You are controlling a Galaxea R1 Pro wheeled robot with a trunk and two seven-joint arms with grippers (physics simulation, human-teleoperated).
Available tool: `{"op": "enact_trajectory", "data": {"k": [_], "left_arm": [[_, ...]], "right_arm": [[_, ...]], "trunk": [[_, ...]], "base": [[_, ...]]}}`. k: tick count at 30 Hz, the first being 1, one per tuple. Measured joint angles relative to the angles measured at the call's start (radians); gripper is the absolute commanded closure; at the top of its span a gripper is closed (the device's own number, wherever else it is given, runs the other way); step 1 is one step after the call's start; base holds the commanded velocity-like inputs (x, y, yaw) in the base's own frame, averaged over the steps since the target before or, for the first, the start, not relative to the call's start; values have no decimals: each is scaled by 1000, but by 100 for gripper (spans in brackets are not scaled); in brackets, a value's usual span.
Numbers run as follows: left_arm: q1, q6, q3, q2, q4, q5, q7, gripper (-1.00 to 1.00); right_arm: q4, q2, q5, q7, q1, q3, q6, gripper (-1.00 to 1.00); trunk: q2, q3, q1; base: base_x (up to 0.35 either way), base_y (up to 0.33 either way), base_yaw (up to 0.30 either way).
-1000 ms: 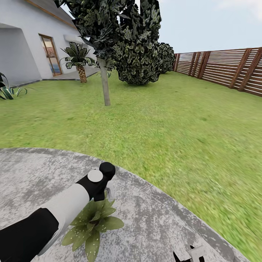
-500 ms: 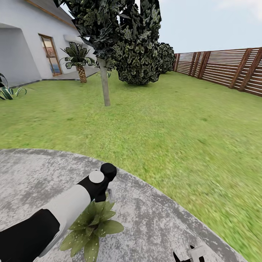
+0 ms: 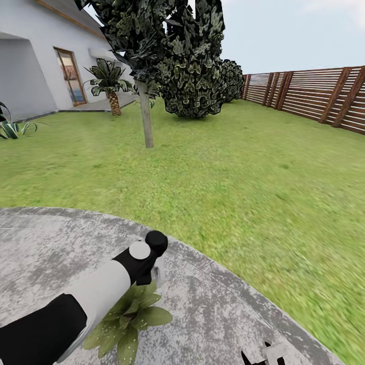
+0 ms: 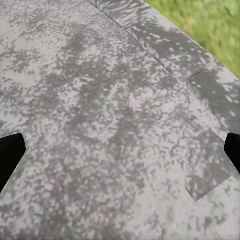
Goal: Pick up the pesticide atomizer in the garden and spray insectifuge to fully cover both potted plants in the garden.
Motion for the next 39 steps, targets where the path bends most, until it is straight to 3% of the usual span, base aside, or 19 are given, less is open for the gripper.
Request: {"op": "enact_trajectory", "data": {"k": [3,13,24,39], "left_arm": [[1,-3,-1,7,1,0,0,100],[-5,-6,7,66,2,2,-3,100],[-5,-8,6,62,-5,4,-11,100],[-5,-6,6,61,-12,4,-8,100]], "right_arm": [[0,0,0,0,0,0,0,-100],[1,0,0,0,0,0,0,-100],[-1,0,-1,0,0,0,0,-100],[-1,0,-4,-3,0,-1,-1,-100]], "trunk": [[0,0,0],[0,0,0],[0,0,0],[0,0,1]], "base": [[0,0,0],[0,0,0],[9,-168,0],[-281,-140,165]]}}
